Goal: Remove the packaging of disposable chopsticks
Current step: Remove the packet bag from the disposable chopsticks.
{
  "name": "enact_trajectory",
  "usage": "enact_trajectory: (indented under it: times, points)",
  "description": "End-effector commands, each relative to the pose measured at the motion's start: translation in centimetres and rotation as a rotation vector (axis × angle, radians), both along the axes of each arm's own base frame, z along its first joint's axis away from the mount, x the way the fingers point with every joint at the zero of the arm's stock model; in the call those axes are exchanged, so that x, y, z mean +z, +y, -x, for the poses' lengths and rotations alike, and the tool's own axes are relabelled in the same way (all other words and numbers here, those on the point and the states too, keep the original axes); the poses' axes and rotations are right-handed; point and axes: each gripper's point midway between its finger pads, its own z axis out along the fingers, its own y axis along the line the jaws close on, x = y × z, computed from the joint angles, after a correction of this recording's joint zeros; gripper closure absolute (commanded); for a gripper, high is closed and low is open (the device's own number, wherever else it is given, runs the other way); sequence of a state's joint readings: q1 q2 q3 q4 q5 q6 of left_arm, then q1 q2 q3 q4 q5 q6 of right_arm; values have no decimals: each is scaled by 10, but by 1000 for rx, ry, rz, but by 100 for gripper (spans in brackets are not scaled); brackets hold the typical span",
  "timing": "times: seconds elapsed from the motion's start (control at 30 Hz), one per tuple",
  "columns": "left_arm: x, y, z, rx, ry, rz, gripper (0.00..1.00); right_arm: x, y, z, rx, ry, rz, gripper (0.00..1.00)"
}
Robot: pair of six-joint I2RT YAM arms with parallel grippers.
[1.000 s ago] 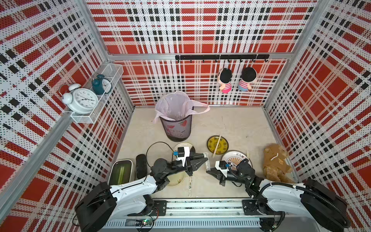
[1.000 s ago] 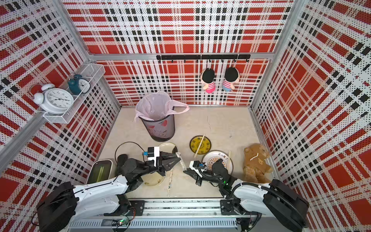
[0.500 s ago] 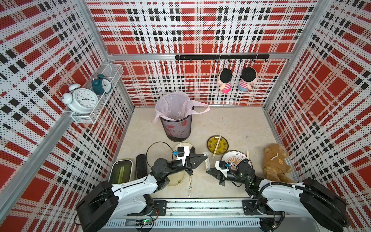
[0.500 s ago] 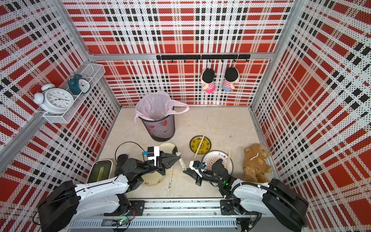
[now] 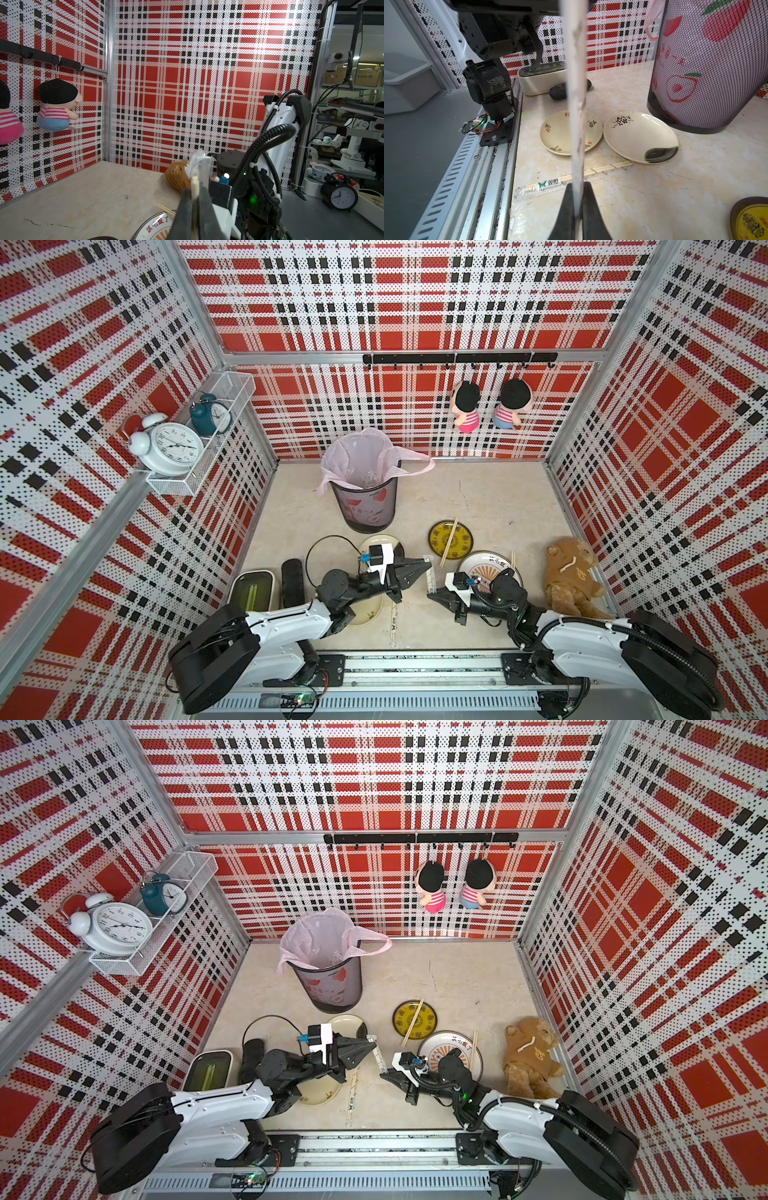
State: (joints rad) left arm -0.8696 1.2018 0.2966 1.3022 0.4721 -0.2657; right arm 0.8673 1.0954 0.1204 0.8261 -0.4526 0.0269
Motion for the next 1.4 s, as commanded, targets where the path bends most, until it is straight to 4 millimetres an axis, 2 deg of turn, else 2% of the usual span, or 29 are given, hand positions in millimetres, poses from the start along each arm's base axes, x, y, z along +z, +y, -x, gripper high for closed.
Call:
enact_trajectory:
  times: [0.0,0.67,0.93,1.03,1.1,1.17,1.3,1.37]
  points:
    - [-38,-9,5,-43,83,-104,95,49,3,-2,8,-125,-129,100]
    - [-79,-14,0,-27,162,-186,90,73,3,-4,-6,-175,-175,100]
    - [-86,-15,1,-28,164,-202,91,81,2,-6,-17,-188,-176,100]
    - [-89,-15,1,-28,168,-208,87,83,2,-7,-21,-191,-177,100]
    - [-91,-14,0,-22,174,-212,96,83,2,-7,-21,-191,-175,100]
    - [-93,-14,-2,-6,185,-214,100,83,3,-7,-18,-190,-175,100]
    - [-98,-13,-3,-1,195,-224,99,81,4,-7,-12,-186,-171,100]
    - [-101,-13,-3,2,199,-231,96,83,4,-7,-14,-189,-174,100]
